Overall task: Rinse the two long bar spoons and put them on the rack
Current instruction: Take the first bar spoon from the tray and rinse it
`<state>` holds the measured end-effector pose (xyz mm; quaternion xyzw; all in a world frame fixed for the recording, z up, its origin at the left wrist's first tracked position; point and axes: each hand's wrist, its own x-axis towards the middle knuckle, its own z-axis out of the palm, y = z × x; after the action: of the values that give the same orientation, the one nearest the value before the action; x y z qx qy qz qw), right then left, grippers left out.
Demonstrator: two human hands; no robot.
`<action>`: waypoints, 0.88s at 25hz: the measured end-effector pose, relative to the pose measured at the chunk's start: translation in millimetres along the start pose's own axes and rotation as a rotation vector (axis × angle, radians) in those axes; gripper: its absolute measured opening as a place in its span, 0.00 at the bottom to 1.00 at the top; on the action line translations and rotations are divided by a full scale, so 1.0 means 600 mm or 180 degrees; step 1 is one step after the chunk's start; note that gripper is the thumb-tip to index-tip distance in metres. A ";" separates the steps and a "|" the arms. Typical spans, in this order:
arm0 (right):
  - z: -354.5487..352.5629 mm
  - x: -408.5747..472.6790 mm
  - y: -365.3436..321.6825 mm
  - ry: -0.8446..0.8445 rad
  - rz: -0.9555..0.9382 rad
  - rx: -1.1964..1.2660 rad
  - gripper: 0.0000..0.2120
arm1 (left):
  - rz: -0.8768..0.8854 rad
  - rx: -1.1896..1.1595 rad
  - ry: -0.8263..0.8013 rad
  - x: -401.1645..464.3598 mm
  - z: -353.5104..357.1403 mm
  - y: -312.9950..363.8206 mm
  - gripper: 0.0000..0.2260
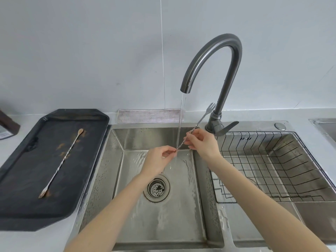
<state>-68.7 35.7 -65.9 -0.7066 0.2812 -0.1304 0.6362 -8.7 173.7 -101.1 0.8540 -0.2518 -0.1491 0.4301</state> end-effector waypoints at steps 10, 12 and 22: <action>0.002 -0.019 0.031 0.0092 0.0091 -0.0210 0.05 | -0.0296 -0.0015 -0.0185 -0.048 0.012 -0.043 0.08; 0.012 -0.021 0.048 0.0029 0.0224 -0.0297 0.04 | -0.0354 0.0022 -0.0218 -0.061 0.027 -0.059 0.08; 0.050 -0.002 0.146 -0.0137 0.0992 -0.0854 0.12 | -0.1011 -0.0242 -0.0736 -0.075 0.098 -0.127 0.09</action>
<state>-73.3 58.4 -155.3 -0.7356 0.3883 0.0234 0.5547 -50.9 198.5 -195.3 0.8434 -0.1558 -0.3215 0.4014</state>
